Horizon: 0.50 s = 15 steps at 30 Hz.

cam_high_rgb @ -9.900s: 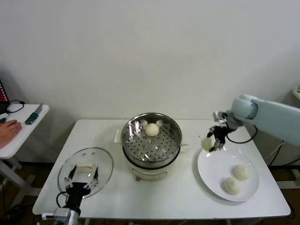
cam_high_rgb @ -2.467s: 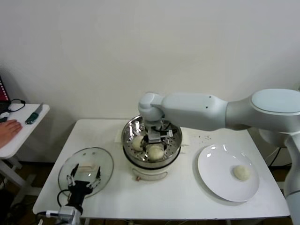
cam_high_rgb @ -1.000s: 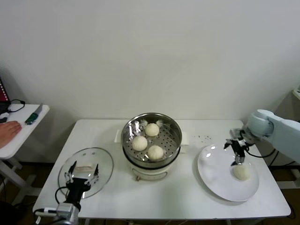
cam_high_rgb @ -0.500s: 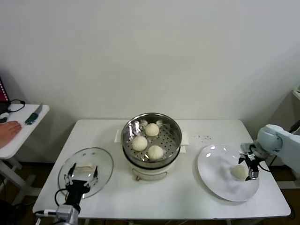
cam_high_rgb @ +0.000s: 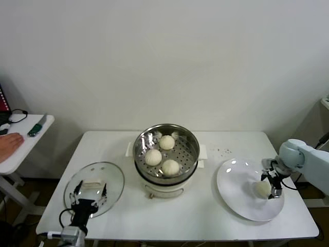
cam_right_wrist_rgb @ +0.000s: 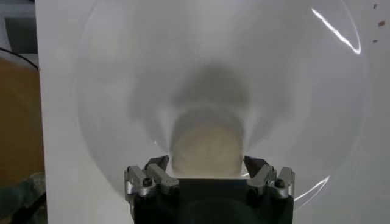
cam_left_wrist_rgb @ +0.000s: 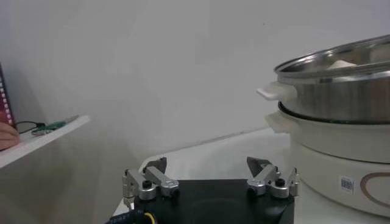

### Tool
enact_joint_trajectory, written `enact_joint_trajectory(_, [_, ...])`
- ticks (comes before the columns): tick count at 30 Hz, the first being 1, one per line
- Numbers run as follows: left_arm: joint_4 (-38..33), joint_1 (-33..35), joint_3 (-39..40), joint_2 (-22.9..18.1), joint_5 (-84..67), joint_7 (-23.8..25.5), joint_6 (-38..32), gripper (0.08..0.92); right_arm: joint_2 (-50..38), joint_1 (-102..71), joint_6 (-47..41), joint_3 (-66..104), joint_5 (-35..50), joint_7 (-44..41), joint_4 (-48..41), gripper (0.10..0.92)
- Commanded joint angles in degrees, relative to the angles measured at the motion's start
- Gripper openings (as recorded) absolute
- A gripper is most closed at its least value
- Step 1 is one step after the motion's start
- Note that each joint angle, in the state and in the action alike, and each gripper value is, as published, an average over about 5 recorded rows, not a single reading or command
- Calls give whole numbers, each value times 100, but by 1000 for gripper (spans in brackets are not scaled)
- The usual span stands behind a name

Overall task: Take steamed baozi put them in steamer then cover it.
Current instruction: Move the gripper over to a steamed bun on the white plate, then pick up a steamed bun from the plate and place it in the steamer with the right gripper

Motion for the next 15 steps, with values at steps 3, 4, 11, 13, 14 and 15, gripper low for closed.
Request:
enact_joint_trajectory(3, [1, -11, 16, -14, 17, 2, 7, 823, 86, -84, 97, 74, -148, -40, -192, 782])
enact_joint_trajectory(4, [0, -14, 19, -12, 19, 1, 10, 823, 85, -88, 93, 79, -141, -45, -181, 761])
enact_joint_trajectory(11, [-17, -23, 30, 4, 27, 1, 21, 823, 9, 87, 7, -9, 181, -44, -66, 674])
enact_joint_trajectory(13, [-18, -21, 35, -4, 29, 3, 15, 823, -25, 262, -48, -129, 378, -31, -7, 671])
enact_joint_trajectory(14, [-21, -20, 39, -7, 30, 4, 13, 823, -35, 401, -81, -217, 496, -18, 15, 671])
enact_joint_trajectory(15, [-27, -18, 44, -8, 30, 6, 10, 823, -34, 606, -120, -344, 642, -1, 29, 669])
